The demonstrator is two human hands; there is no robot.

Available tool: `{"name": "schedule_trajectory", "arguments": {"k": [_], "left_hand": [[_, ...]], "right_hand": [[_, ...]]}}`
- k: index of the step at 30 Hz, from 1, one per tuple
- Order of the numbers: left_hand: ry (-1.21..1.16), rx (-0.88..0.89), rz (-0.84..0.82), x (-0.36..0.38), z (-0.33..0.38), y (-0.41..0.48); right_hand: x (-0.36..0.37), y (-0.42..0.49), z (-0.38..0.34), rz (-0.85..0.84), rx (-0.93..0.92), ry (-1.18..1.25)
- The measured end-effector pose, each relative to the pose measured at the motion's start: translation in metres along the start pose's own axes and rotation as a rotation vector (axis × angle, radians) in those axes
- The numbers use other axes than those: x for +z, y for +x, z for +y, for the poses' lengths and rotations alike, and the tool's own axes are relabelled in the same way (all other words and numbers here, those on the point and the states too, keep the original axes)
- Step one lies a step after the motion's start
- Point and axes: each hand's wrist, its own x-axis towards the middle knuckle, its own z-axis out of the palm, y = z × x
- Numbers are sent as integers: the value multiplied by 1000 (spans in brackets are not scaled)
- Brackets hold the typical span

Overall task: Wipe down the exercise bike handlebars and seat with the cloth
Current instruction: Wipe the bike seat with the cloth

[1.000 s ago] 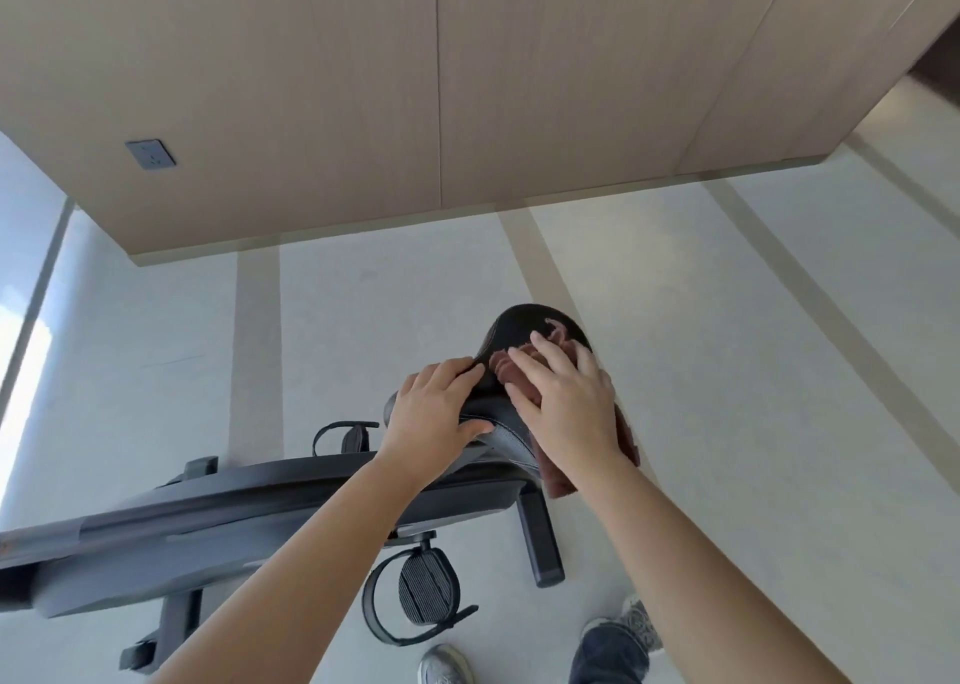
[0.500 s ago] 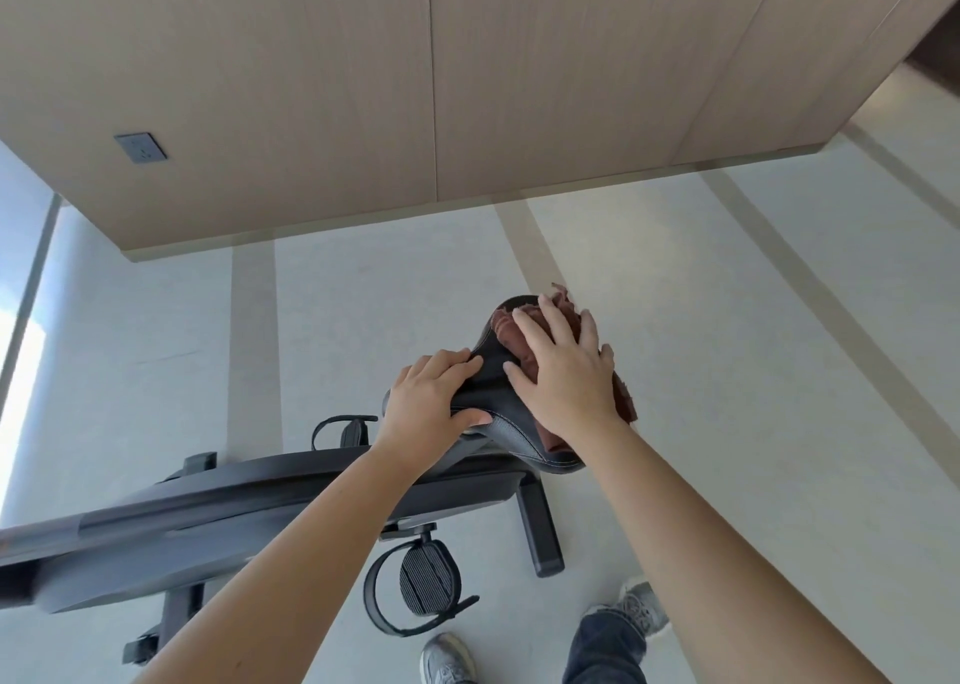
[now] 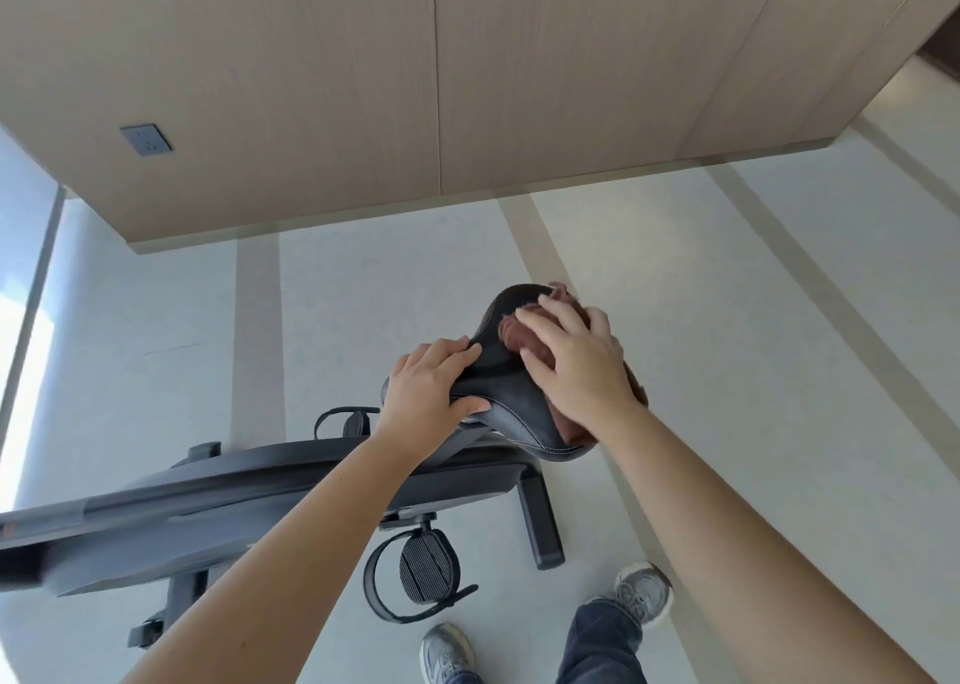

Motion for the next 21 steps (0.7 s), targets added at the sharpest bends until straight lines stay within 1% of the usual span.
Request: {"name": "schedule_trajectory", "arguments": {"k": [3, 6, 8, 15, 21], "left_hand": [[-18, -23, -6, 0, -1, 0], [-28, -29, -9, -1, 0, 0], [-37, -43, -23, -3, 0, 0], [-26, -48, -43, -4, 2, -1], [0, -53, -64, -7, 10, -5]], "right_hand": [[-7, 39, 1, -121, 51, 54], [-10, 34, 3, -185, 71, 44], [-10, 15, 7, -163, 62, 29], [-1, -34, 9, -5, 76, -13], [-4, -47, 2, 7, 118, -20]]}}
